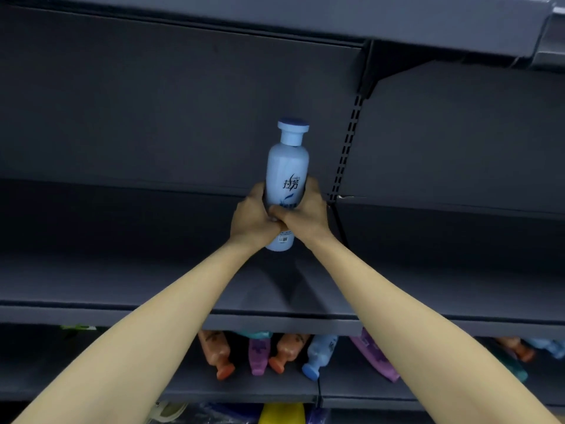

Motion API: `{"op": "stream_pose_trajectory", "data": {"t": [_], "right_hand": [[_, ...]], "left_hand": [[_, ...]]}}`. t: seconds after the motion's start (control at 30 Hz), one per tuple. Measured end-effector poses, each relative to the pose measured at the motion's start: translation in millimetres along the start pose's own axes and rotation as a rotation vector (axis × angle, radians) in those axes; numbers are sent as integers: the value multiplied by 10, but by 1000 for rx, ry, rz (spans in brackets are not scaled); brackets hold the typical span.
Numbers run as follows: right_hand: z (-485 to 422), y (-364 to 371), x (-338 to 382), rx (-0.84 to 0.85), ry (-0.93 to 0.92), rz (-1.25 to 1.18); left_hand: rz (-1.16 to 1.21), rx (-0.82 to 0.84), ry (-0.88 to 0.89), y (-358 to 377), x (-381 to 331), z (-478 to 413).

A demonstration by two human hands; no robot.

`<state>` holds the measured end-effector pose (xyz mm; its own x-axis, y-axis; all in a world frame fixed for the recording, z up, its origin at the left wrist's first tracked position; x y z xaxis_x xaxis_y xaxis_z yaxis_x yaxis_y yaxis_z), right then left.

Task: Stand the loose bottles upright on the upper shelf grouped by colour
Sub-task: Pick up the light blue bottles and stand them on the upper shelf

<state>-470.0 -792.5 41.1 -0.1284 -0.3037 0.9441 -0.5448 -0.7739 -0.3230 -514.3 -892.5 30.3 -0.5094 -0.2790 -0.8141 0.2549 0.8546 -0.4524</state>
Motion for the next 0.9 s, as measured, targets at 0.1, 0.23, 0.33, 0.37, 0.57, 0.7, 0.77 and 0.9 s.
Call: {"op": "stream_pose_trajectory", "data": {"t": [0.1,0.23,0.33,0.37,0.57,0.7,0.77,0.9], "right_hand": [[-124,35,1,12,-28,16],[-267,65,-60,11,-40,9],[-383,80,-117,17,-39,3],[-423,79,-127,17,-40,4],[-629,85,-163,15,-43,32],[-744,102,-161,43,-43,73],[-790,111,-164,56,-43,89],[-867,138,-180,66,-39,92]], "left_hand": [[17,-38,14,42,93,-109],[33,-35,20,102,207,-254],[42,-14,24,155,279,-351],[46,-10,27,172,298,-386],[84,8,36,240,391,-585],[104,13,44,274,468,-664],[136,40,32,280,487,-704],[165,91,27,289,520,-790]]}}
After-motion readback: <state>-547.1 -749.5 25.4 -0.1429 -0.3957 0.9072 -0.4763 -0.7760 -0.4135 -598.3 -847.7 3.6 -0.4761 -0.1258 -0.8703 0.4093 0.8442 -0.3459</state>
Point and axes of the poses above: each hand's wrist, its own z-axis away from the middle knuckle, its own y-axis out of the palm, x = y × z, the point moved 5 cm from there along -z, towards the middle knuckle, and after that the axes turned 9 degrees about y, right-handed, at the moved point
